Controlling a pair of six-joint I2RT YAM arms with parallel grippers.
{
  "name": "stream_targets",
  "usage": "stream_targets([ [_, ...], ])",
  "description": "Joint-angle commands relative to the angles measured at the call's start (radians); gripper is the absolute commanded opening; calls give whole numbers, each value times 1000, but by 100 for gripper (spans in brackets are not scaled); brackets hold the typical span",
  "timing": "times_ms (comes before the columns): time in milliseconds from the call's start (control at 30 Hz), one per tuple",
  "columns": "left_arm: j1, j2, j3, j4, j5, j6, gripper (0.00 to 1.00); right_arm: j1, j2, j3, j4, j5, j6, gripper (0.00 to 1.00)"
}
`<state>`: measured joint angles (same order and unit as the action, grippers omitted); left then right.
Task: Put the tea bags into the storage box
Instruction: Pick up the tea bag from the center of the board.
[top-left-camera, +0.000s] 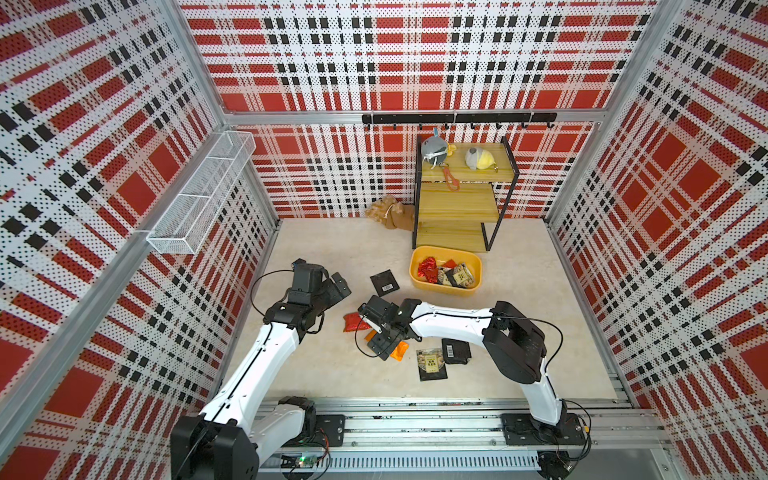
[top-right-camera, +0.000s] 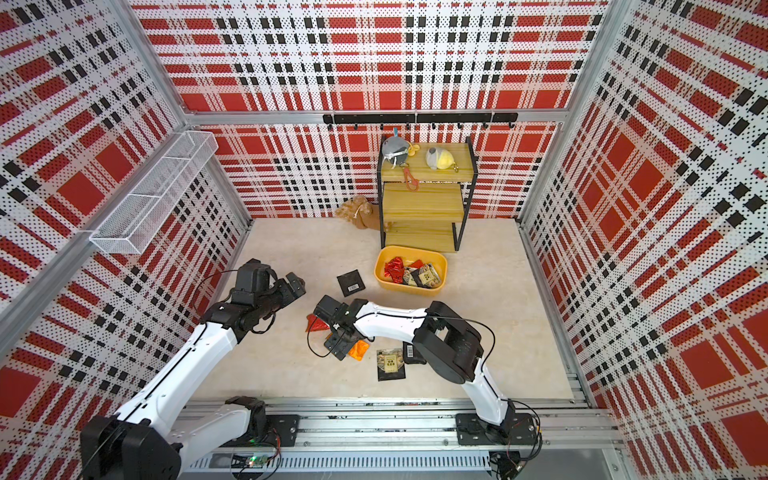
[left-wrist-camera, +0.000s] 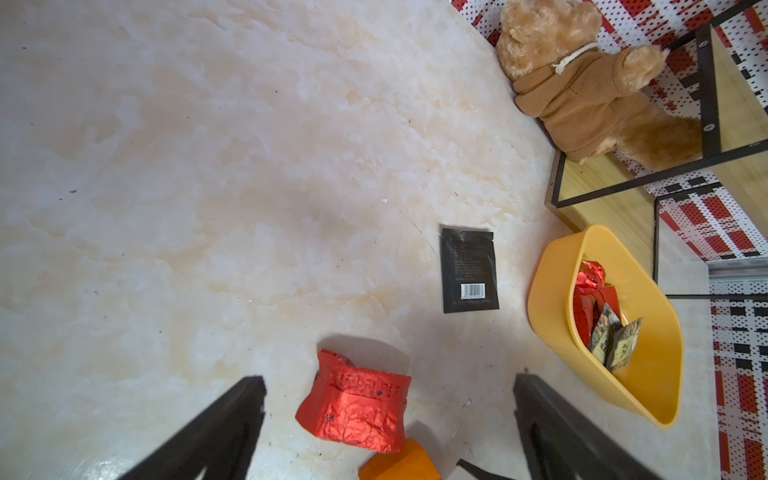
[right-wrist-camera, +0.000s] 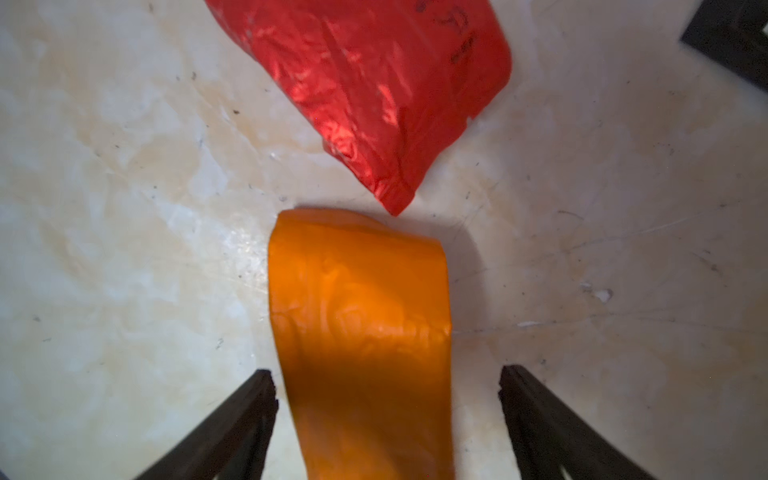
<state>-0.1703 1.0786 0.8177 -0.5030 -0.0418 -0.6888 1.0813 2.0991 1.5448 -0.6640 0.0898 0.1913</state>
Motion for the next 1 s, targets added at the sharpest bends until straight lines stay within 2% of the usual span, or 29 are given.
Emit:
stream_targets([
  [0, 6, 1, -17, 10, 9, 12, 99, -1, 27, 31, -22, 9, -16, 84],
  [100, 6, 0, -25, 13, 10, 8, 99, -1, 40, 42, -23, 3, -16, 74],
  [333, 6, -22, -66, 38, 21, -13, 99, -7, 33, 52, -28, 11, -8, 64],
  [400, 6, -20, -80, 47, 29, -25, 99, -10, 16, 51, -28, 19, 1, 59],
  [567, -16, -25, -98, 60, -5, -45, 99, -41, -26, 72, -55, 16, 17, 58],
  [700, -27, -15, -113, 75, 4, -104, 99, -106, -95, 43, -44, -5, 37, 57],
  [800, -67, 14, -122, 84, -21, -178, 99, -168, -148, 28, -52, 2, 41, 56],
  [967, -178, 58, -110, 107, -52, -207, 99, -260, -217, 29, -66, 5, 14, 57],
])
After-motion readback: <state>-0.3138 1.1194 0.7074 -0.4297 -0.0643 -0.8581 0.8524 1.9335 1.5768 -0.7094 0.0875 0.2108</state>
